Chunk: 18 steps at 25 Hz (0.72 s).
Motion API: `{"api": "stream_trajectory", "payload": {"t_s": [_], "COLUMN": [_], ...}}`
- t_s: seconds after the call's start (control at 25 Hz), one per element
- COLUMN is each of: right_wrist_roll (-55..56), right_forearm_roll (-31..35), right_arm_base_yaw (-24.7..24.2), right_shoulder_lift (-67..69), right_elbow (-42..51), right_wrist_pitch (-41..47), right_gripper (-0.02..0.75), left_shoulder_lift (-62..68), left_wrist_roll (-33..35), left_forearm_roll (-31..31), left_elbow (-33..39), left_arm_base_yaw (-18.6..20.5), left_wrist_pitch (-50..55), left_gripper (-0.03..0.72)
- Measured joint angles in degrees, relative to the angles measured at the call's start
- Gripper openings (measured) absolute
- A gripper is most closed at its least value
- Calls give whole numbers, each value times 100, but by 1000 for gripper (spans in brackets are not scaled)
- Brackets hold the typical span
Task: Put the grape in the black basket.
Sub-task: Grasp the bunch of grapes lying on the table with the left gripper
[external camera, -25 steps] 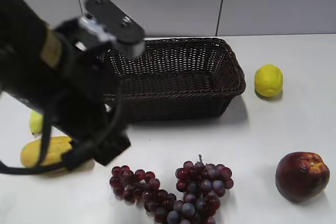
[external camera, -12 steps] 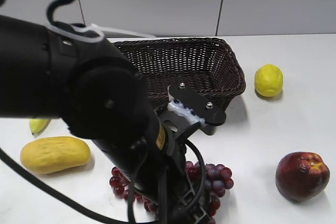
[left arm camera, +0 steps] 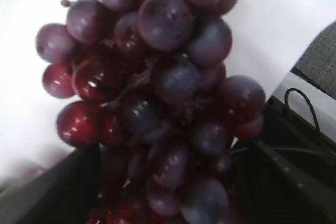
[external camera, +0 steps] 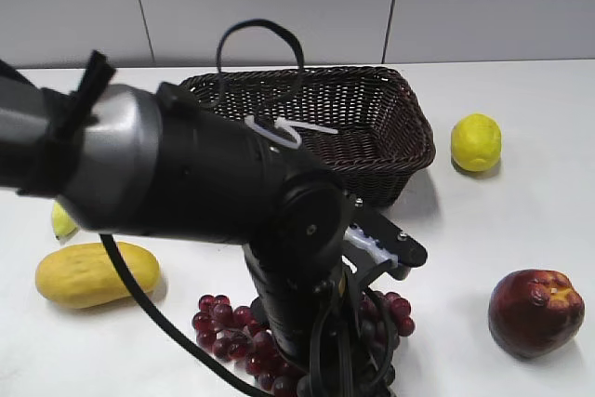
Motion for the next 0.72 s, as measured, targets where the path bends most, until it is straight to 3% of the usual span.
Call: {"api": "stream_trajectory", "payload": {"t_s": [0.28,0.4,0.56,0.72], "right_wrist_roll": [0,0,0,0], "right_forearm_roll": [0,0,0,0], "right_arm_base_yaw": [0,0,0,0], "right_shoulder_lift": [0,0,0,0], "right_elbow": [0,0,0,0], "right_wrist_pitch": [0,0,0,0], "right_gripper": [498,498,498,498], "left_shoulder_lift": [342,343,316,79], "left_wrist_roll": [0,0,0,75], "left_forearm_roll": [-57,-85,-84,226], "left_elbow": [-2,-2,-2,-2], "left_arm_base_yaw": [0,0,-4,-11], "left_wrist_pitch": [-149,-168,-169,-150], "left_gripper": [609,512,286,279]}}
